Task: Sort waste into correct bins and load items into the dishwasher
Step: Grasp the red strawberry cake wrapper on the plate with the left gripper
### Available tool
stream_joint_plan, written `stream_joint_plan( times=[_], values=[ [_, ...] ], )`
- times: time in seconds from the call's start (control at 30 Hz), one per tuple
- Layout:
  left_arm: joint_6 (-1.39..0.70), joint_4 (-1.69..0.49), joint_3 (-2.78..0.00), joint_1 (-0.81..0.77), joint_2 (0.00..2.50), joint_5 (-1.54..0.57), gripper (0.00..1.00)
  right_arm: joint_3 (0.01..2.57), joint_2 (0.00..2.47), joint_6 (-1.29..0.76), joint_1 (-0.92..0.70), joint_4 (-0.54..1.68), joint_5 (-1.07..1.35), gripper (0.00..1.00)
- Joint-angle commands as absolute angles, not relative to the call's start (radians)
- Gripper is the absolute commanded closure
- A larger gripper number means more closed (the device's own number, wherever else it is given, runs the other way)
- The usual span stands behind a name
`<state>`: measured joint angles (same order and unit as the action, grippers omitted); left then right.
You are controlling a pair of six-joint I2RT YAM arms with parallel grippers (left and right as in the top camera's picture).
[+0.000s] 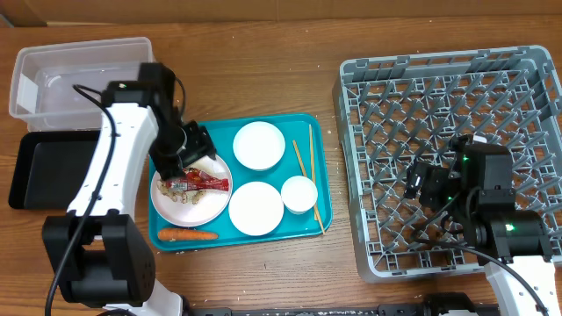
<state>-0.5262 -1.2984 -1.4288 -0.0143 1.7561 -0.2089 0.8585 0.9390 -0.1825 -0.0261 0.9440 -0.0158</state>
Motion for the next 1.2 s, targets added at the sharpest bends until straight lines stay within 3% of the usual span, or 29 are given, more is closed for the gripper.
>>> stream_joint_plan(
  times=[0.0, 0.1, 0.3, 0.7, 0.77, 0.83, 1.0, 1.17],
  values=[
    [-0.705, -1.291, -1.343, -0.049, 1.739, -0.184, 0.16, 0.889, 0.933, -0.183, -0.022, 0.962, -0.025, 0.00],
    [-0.777, -1.230, -1.262, -0.062, 1.739, -0.162, 0.14, 0.889, 0.933, -0.183, -0.022, 0.980, -0.025, 0.00],
    [-0.868, -1.108, -1.164, -0.065, 1.739, -0.110, 0.18, 0.889, 0.933, -0.184, -0.022, 0.991, -0.025, 0.00],
    [-0.936, -0.994, -1.155, -0.062, 1.739, -0.105, 0.24, 0.889, 0.933, -0.184, -0.022, 0.994, -0.025, 0.00],
    [-0.936, -0.977, -1.161, -0.058, 1.739, -0.115, 0.32, 0.889, 0.933, -0.184, -0.022, 0.995, -0.025, 0.00],
    [-0.935, -0.970, -1.171, -0.054, 1.739, -0.124, 0.47, 0.889, 0.933, -0.184, -0.022, 0.994, -0.025, 0.00],
    [-0.935, -0.959, -1.189, -0.051, 1.739, -0.123, 0.94, 0.889, 0.933, -0.184, -0.022, 0.994, -0.025, 0.00],
    [-0.916, -0.971, -1.213, -0.051, 1.738, -0.128, 0.96, 0.889, 0.933, -0.184, -0.022, 0.993, -0.025, 0.00]
  ],
)
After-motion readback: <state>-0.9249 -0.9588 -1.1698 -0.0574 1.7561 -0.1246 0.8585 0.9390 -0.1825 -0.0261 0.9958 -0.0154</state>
